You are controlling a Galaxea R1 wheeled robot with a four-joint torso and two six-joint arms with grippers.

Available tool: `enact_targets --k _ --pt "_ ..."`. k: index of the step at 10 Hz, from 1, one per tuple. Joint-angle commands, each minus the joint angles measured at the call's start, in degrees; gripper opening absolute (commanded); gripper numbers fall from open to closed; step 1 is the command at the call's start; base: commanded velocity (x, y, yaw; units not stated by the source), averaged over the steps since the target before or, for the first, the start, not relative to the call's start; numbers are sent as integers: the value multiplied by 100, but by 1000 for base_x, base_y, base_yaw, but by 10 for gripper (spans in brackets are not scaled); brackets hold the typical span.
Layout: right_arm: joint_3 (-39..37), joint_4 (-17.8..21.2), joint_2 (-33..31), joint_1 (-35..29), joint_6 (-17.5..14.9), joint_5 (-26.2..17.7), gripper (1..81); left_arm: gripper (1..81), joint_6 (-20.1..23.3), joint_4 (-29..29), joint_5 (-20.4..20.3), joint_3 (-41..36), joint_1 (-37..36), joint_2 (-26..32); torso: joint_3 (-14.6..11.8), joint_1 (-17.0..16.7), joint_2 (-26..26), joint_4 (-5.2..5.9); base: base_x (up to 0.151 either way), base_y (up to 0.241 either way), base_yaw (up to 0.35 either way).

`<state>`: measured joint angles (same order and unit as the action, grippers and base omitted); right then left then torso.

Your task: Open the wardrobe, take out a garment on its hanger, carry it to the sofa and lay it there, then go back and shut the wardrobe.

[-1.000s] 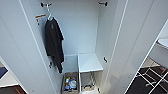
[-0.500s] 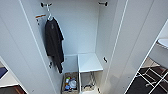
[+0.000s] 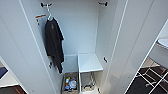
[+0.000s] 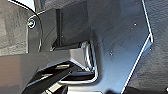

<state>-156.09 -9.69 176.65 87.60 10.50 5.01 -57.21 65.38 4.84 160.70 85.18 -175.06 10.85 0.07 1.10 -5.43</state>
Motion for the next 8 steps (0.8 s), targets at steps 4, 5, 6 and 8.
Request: enact_targets --k 4,5,6,8 --pt "97 -59 -48 -211 -39 -202 811 811 4385 -5017 -53 -21 -347 32 -206 -5 2 0 0 0 0" --pt "203 -50 -119 -265 -39 -202 811 811 4438 -4938 -62 -20 -426 41 -234 -7 2 0 0 0 0" --pt "510 -50 -286 -326 -30 -193 811 811 4455 -4912 -36 -21 -506 23 -219 -7 2 0 0 0 0" --pt "1433 -42 -901 -449 -21 -185 811 811 4473 -4604 -34 -38 -699 57 -219 -7 2 0 0 0 0"
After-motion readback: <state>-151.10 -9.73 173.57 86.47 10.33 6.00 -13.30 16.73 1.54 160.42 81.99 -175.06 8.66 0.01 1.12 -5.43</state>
